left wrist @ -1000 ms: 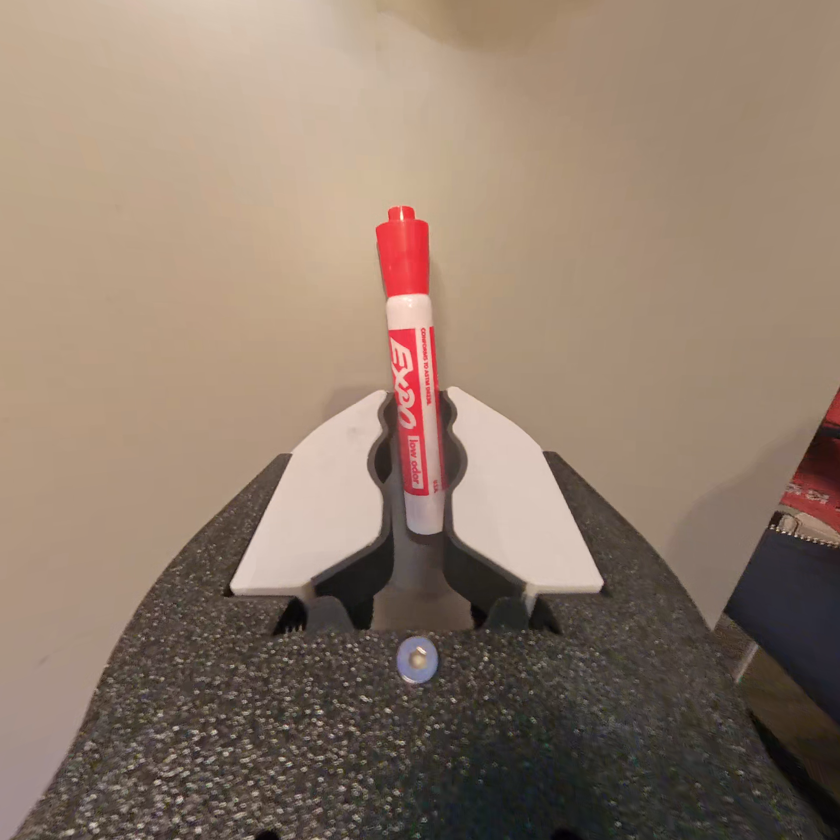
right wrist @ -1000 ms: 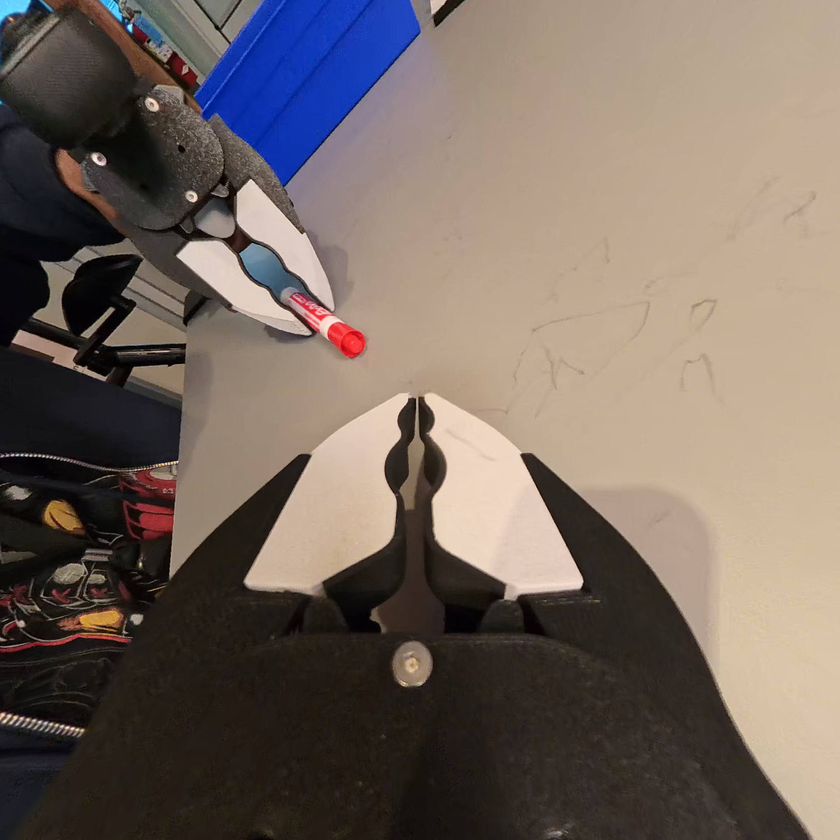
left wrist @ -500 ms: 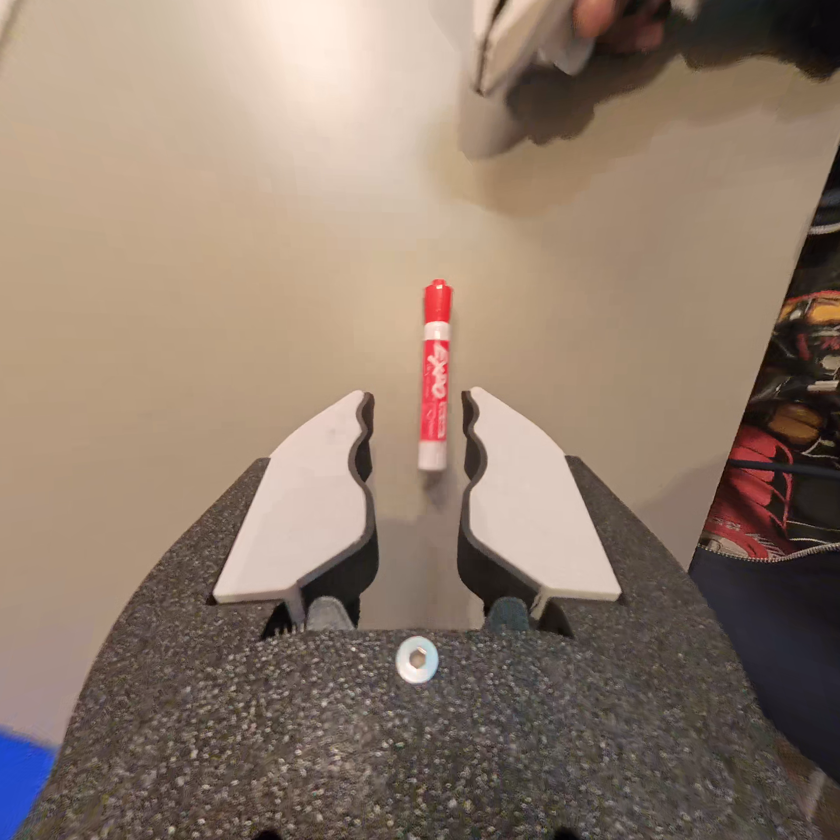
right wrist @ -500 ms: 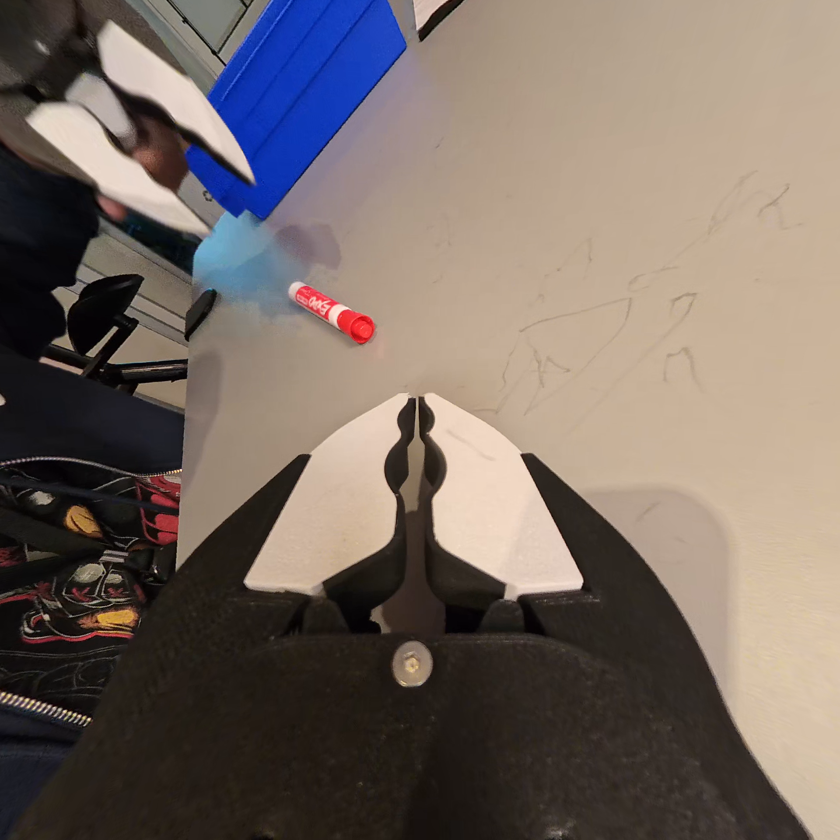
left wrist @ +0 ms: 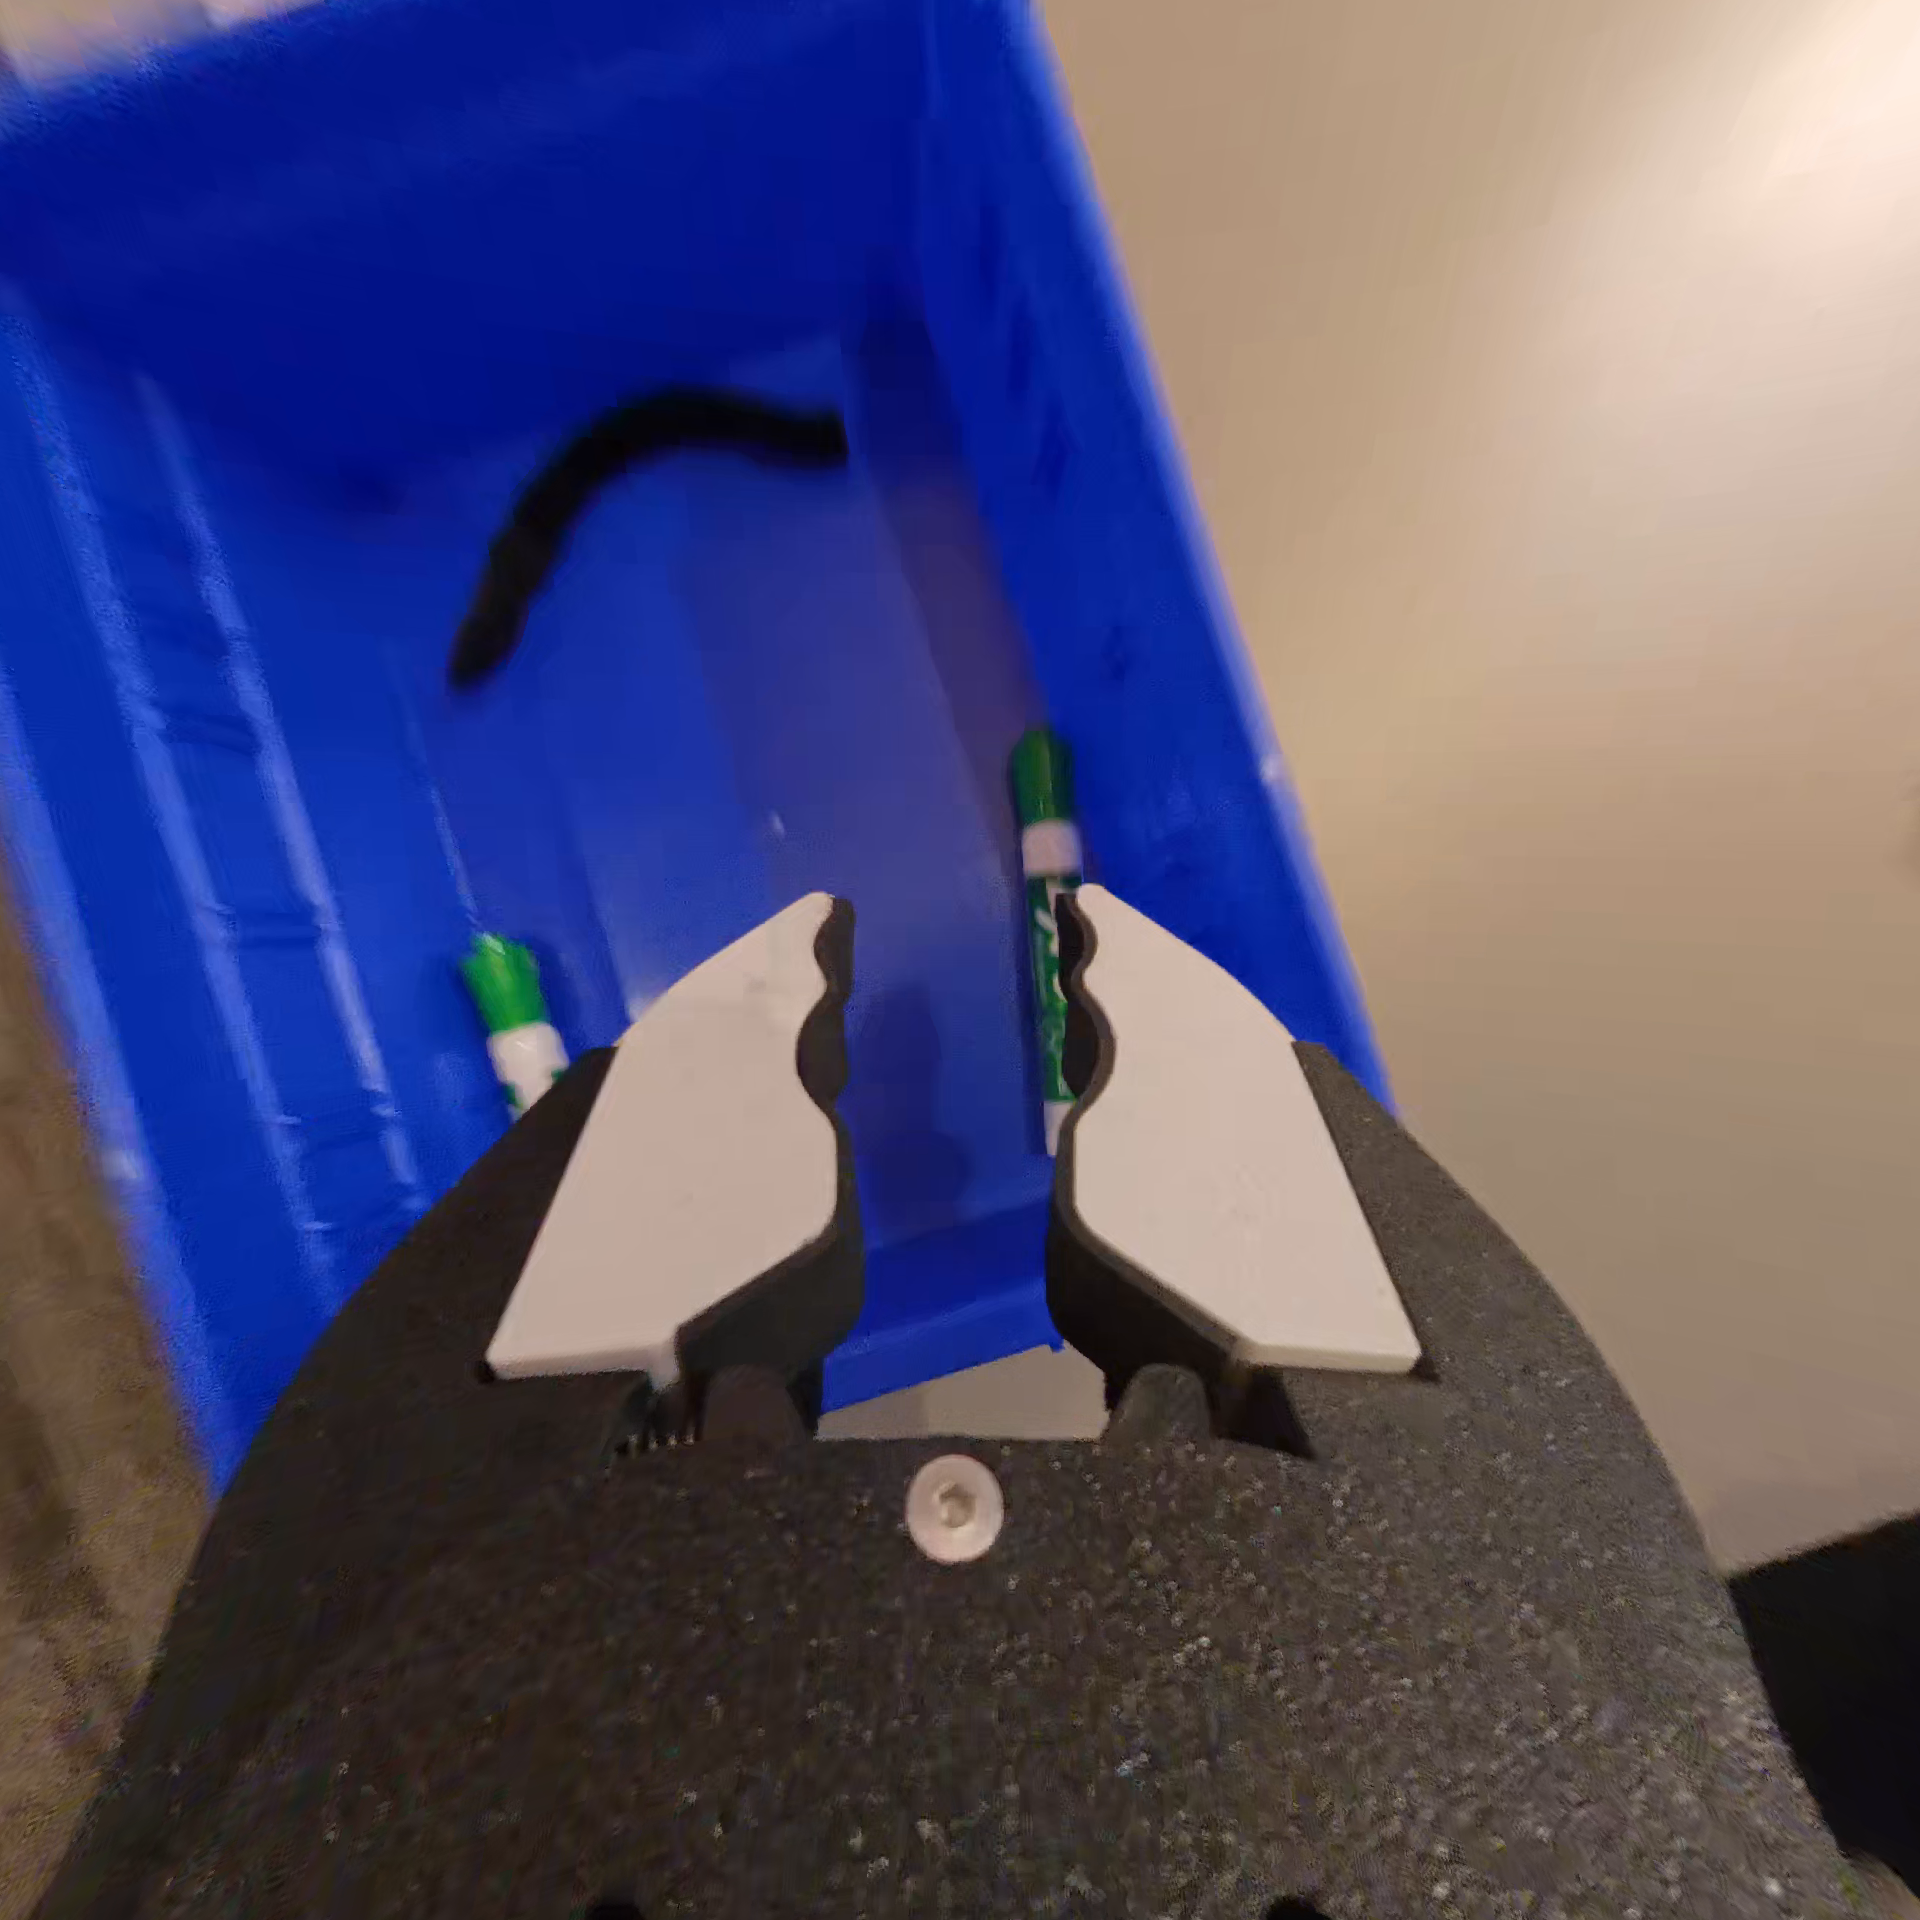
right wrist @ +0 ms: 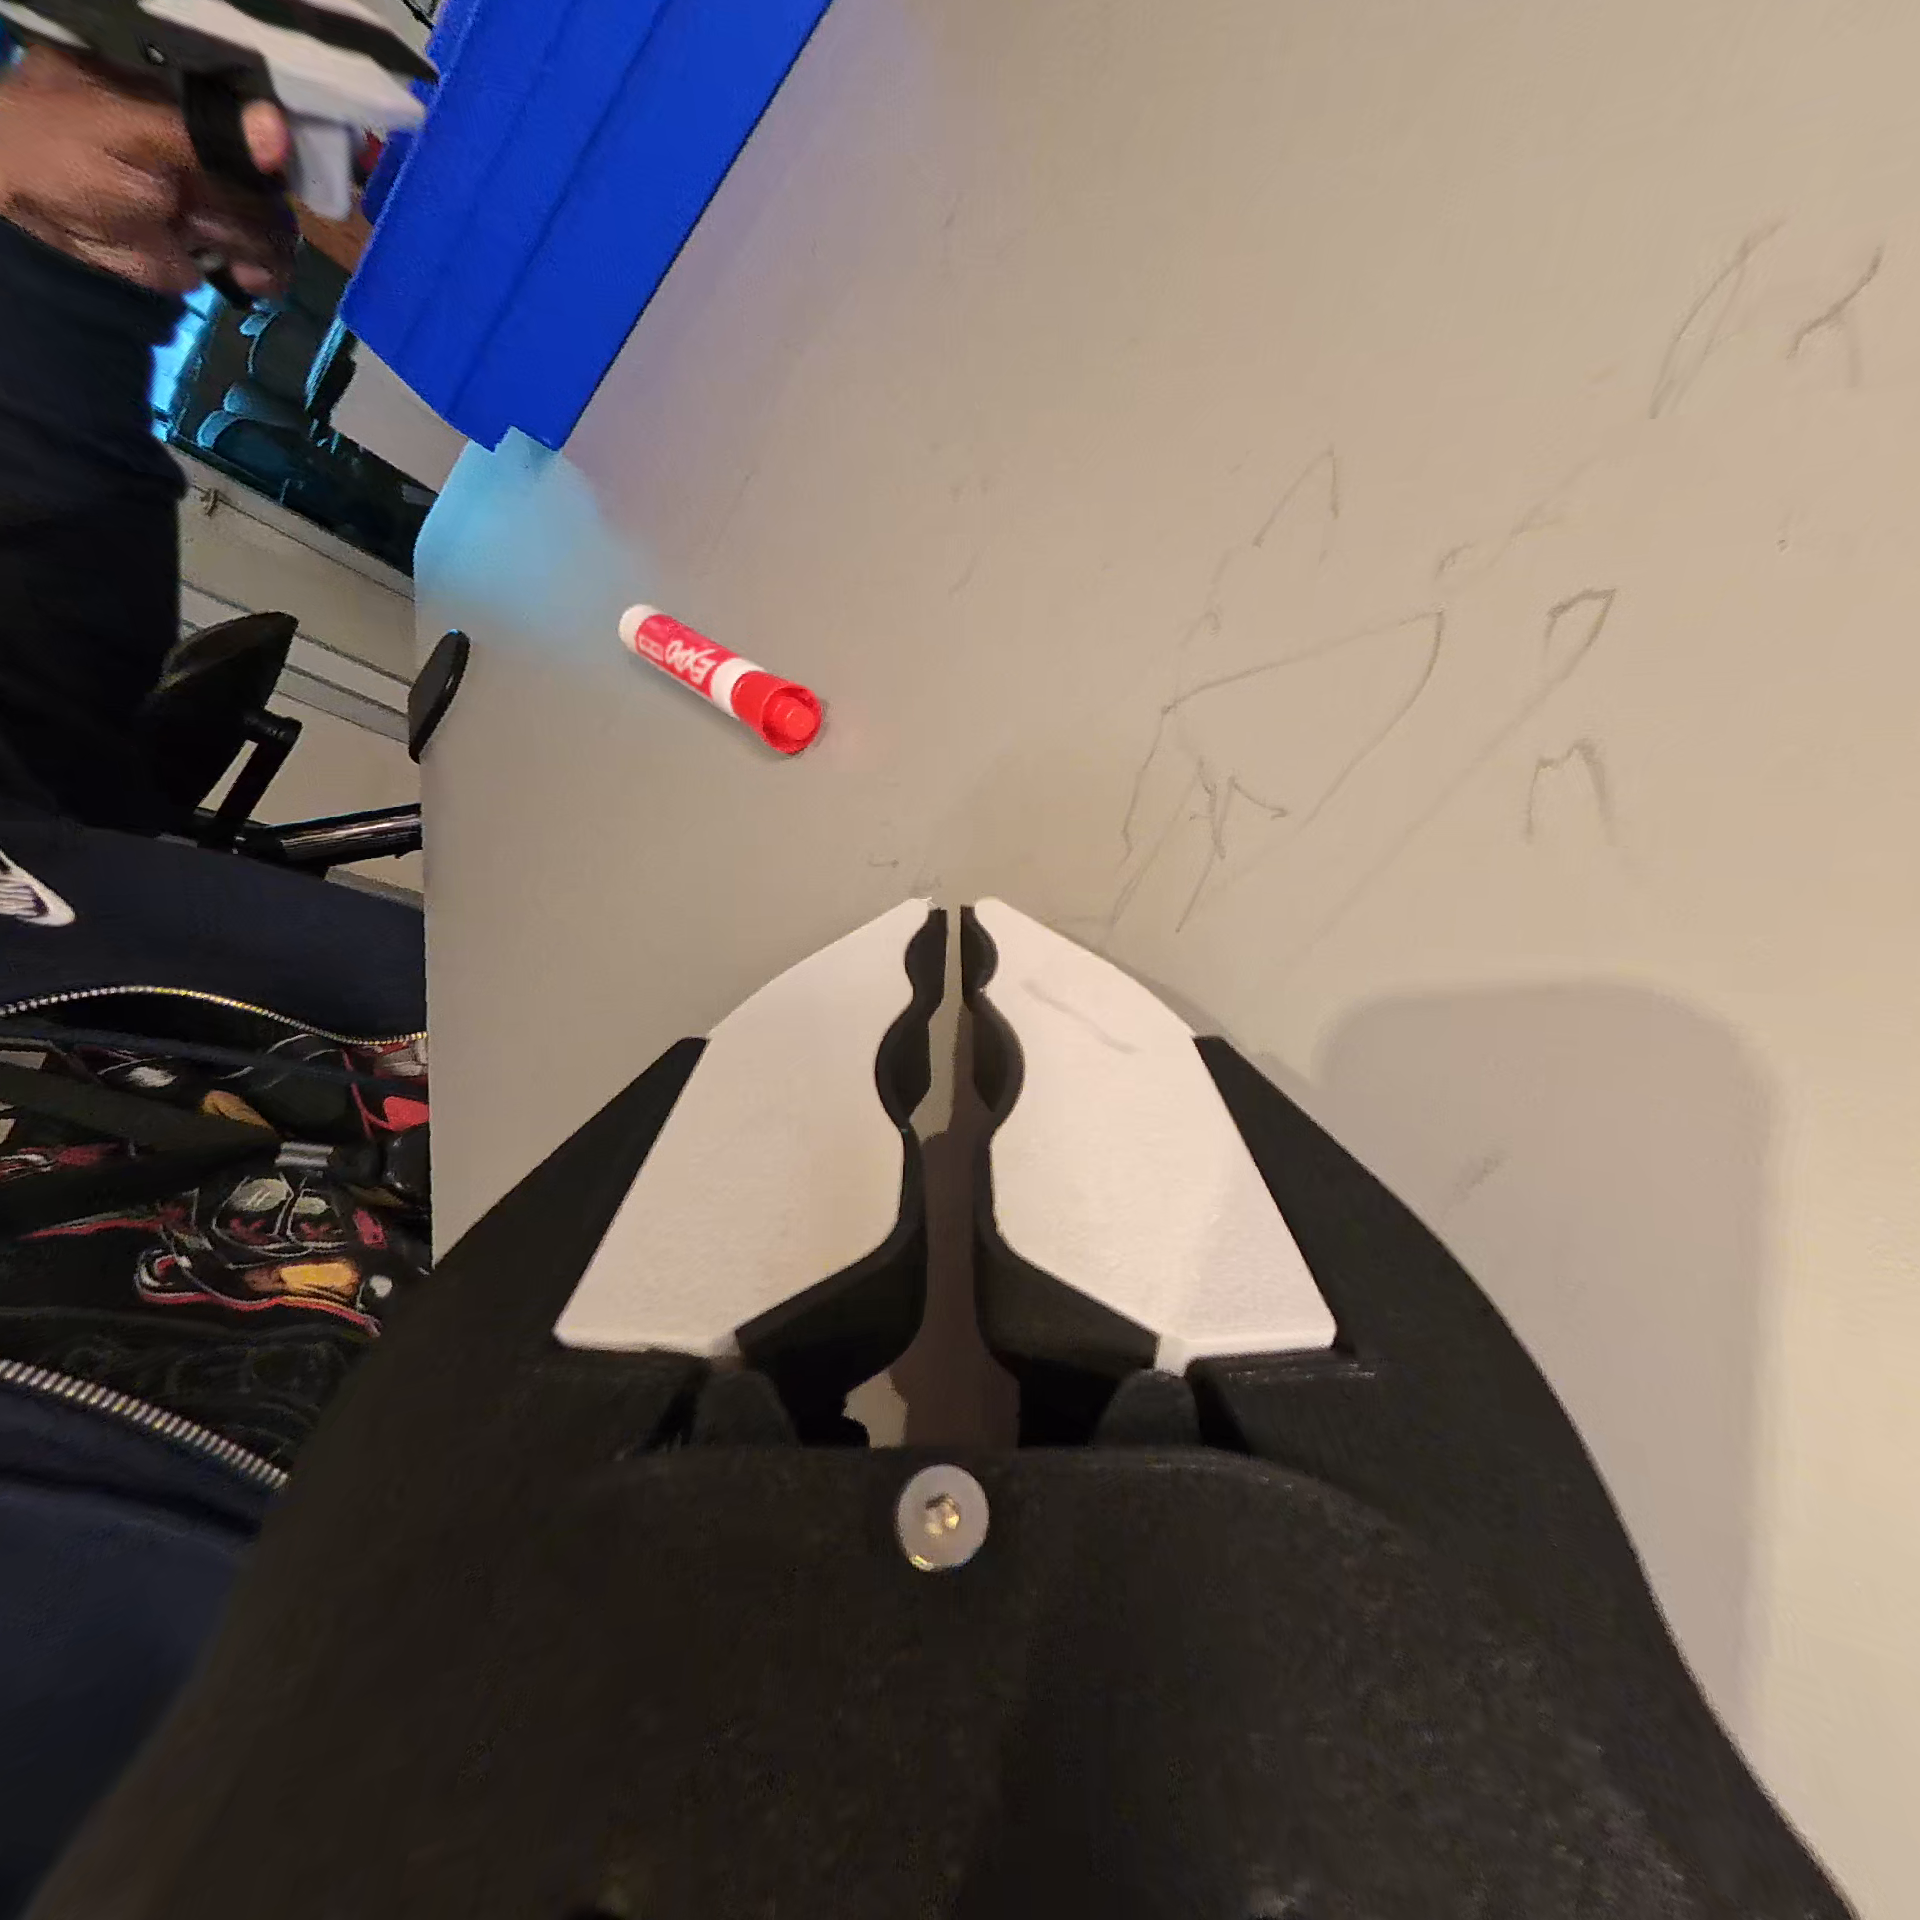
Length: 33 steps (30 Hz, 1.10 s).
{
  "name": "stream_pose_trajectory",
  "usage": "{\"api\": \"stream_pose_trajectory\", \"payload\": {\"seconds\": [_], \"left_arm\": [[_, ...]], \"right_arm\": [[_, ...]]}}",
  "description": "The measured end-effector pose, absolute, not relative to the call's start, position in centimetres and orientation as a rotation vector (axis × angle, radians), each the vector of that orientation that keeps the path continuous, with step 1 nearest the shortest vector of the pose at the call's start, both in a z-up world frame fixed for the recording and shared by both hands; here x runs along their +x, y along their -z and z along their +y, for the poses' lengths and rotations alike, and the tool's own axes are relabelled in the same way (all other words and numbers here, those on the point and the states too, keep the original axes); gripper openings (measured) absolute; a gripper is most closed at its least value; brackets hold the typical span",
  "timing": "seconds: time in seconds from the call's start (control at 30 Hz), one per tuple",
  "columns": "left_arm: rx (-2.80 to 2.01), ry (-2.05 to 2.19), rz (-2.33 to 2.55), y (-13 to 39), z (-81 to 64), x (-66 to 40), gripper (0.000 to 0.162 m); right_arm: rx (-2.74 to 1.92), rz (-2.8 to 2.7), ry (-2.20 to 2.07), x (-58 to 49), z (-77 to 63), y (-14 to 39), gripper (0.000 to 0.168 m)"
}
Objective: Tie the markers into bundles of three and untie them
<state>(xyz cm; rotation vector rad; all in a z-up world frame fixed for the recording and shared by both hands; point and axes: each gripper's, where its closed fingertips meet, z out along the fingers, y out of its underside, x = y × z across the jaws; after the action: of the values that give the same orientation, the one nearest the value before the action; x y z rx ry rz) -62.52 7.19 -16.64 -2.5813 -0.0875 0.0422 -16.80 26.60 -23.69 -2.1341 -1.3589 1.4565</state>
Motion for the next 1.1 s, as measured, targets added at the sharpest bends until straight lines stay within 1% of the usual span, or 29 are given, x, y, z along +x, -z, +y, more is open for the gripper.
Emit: {"api": "stream_pose_trajectory", "payload": {"seconds": [0.07, 0.13, 0.27, 0.3, 0.37, 0.4, 0.53, 0.6, 0.67, 0.77, 0.83, 0.9, 1.0, 1.1], "left_arm": [[-2.661, 0.069, -0.099, 19.8, 6.2, -62.2, 0.041], [-2.714, 0.070, -0.055, 22.1, 5.7, -61.9, 0.043], [-2.795, 0.019, 0.099, 24.5, 5.4, -61.0, 0.046], [-2.803, -0.007, 0.134, 24.8, 5.4, -60.9, 0.044], [-2.853, -0.063, 0.220, 25.9, 5.0, -60.8, 0.026], [-2.828, -0.070, 0.259, 25.8, 5.3, -60.5, 0.020], [-2.845, -0.087, 0.268, 25.6, 5.0, -61.3, 0.019], [-2.810, -0.076, 0.199, 24.4, 5.1, -62.1, 0.019], [-2.745, -0.095, 0.134, 21.9, 5.4, -63.0, 0.019], [-2.623, -0.151, 0.127, 16.8, 6.7, -62.6, 0.019], [-2.546, -0.156, 0.210, 13.6, 8.3, -59.7, 0.019], [-2.489, -0.105, 0.375, 11.8, 10.4, -54.5, 0.018], [-2.466, 0.107, 0.665, 12.9, 13.3, -44.8, 0.018], [-2.484, 0.287, 0.943, 16.6, 15.1, -37.3, 0.019]], "right_arm": [[-2.153, -1.358, -1.455, -16.9, 26.7, 23.8, 0.002], [-2.164, -1.349, -1.455, -16.9, 26.8, 23.9, 0.001], [-2.171, -1.341, -1.428, -16.9, 26.9, 24.0, 0.000], [-2.169, -1.343, -1.414, -16.9, 26.9, 24.1, 0.000], [-2.161, -1.349, -1.384, -16.9, 26.9, 24.1, 0.000], [-2.157, -1.352, -1.372, -16.9, 26.9, 24.2, 0.000], [-2.147, -1.354, -1.368, -16.9, 26.9, 24.1, 0.000], [-2.143, -1.355, -1.390, -16.9, 26.8, 24.0, 0.001], [-2.138, -1.355, -1.419, -16.9, 26.7, 23.9, 0.001], [-2.126, -1.363, -1.452, -16.8, 26.6, 23.7, 0.002], [-2.111, -1.382, -1.457, -16.9, 26.4, 23.6, 0.002], [-2.098, -1.397, -1.451, -16.9, 26.2, 23.6, 0.002], [-2.082, -1.410, -1.448, -16.9, 26.1, 23.5, 0.002], [-2.043, -1.412, -1.461, -16.7, 26.0, 23.1, 0.002]]}}
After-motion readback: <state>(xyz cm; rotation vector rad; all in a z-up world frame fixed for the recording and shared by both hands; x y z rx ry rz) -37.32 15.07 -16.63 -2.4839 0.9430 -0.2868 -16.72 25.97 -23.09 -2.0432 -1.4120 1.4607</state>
